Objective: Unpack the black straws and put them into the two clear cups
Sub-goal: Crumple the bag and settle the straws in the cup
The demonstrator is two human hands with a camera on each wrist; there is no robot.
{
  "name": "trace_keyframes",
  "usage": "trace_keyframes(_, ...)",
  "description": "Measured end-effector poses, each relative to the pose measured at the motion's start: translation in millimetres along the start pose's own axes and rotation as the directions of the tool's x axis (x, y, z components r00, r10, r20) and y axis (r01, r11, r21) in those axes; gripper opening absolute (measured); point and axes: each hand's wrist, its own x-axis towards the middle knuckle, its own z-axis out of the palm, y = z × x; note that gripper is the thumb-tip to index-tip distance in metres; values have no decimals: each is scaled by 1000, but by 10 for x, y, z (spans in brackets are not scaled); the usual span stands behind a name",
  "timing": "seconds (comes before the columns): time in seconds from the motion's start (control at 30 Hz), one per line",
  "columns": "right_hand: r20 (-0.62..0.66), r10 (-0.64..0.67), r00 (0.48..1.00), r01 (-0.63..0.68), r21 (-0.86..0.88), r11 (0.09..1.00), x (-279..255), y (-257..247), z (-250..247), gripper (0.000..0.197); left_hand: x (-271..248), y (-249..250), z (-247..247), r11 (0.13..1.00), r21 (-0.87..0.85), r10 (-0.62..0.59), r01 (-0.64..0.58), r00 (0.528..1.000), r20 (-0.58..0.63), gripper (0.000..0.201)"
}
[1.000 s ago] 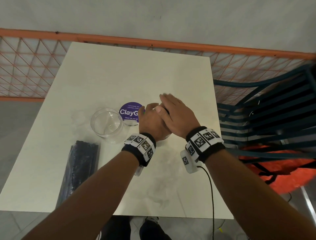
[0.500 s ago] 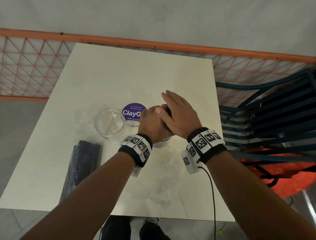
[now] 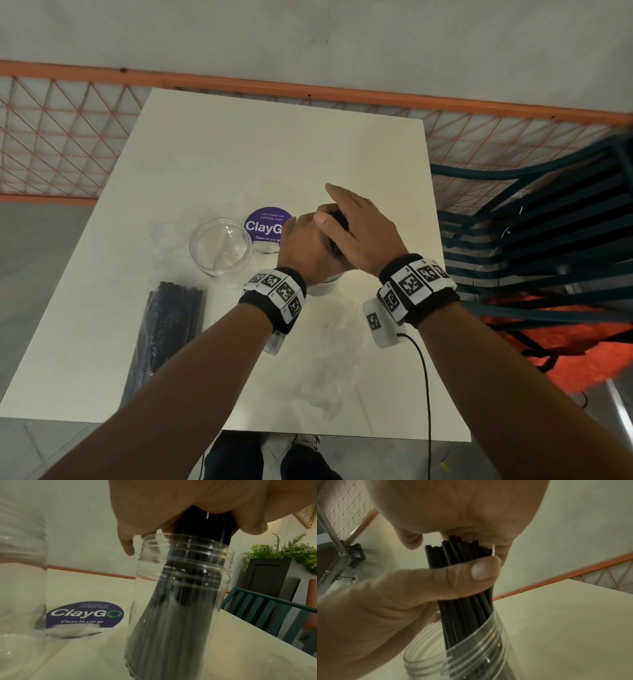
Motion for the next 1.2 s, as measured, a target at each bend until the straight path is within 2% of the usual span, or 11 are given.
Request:
trace_keyframes(0.17, -52, 40, 998, -35, 92, 995, 3, 26, -86, 56, 7, -35, 13, 992, -108, -64, 65, 998, 18, 106)
trace_keyframes(0.3, -98, 64, 993, -47, 166, 985, -5, 86, -154, 52, -15, -26, 0, 982, -150, -112, 117, 993, 37, 114)
trace_keyframes(0.5, -128, 41, 991, -19, 171, 985, 21, 148, -251, 52, -30, 4, -79, 962, -230, -141, 149, 989, 51, 130)
trace_keyframes(0.67, -218, -41, 975, 77, 159, 984, 7, -17, -418, 43, -88, 24, -226, 950, -290, -112, 119, 993, 40, 145)
trace_keyframes(0.8, -348, -147, 926, 201, 125, 972, -116, -296, -478, 26, -259, 29, -336, 945, -320, -63, 62, 998, 7, 147)
trace_keyframes(0.87, -380, -168, 910, 238, 146, 960, -268, -444, -461, 17, -442, 11, -407, 921, -388, -41, 43, 999, 15, 140)
trace_keyframes(0.93, -351, -173, 920, 258, 212, 943, -469, -566, -417, 11, -724, -78, -479, 894, -447, -43, 43, 999, 10, 120)
trace_keyframes(1.07, -71, -129, 989, 145, 325, 934, -826, -669, -125, 6, -1417, -430, -556, 887, -450, -133, 108, 991, -25, 62)
trace_keyframes(1.2, 185, -160, 970, 121, 205, 971, -1010, -703, 315, 8, -1854, -862, -557, 822, -504, -312, 264, 950, -12, 23)
